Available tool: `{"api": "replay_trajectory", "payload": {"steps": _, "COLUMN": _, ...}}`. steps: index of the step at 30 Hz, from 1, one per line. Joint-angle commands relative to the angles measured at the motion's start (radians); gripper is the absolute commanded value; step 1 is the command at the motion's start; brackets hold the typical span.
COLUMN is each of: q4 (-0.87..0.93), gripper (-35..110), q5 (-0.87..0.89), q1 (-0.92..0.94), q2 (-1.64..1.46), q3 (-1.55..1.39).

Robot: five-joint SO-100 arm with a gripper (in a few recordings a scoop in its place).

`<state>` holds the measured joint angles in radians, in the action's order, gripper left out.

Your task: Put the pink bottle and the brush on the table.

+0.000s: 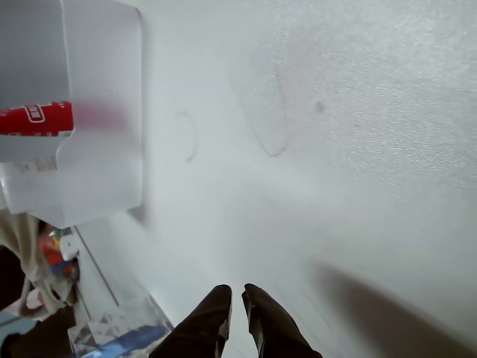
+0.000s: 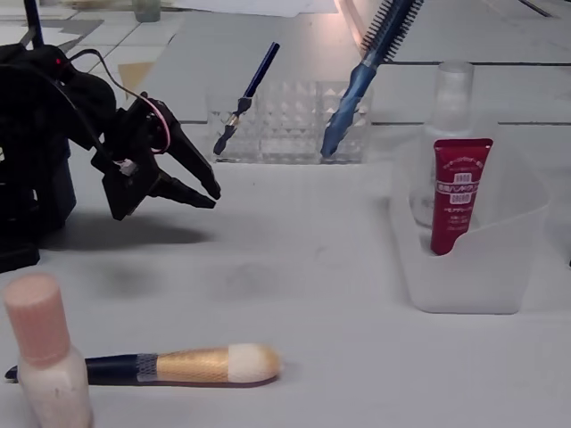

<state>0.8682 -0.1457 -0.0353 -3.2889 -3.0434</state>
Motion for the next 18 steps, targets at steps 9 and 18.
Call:
{"api": "replay_trajectory", "payload": {"steps": 9, "q4": 0.023, "gripper": 0, "q5": 0.008, "q1": -0.008, "q2": -0.026, "q3": -0.003}}
{"api": "replay_trajectory", "payload": {"steps": 18, "q4": 0.026, "gripper": 0, "q5": 0.009, "q1": -0.008, "q2": -0.026, "q3": -0.003}}
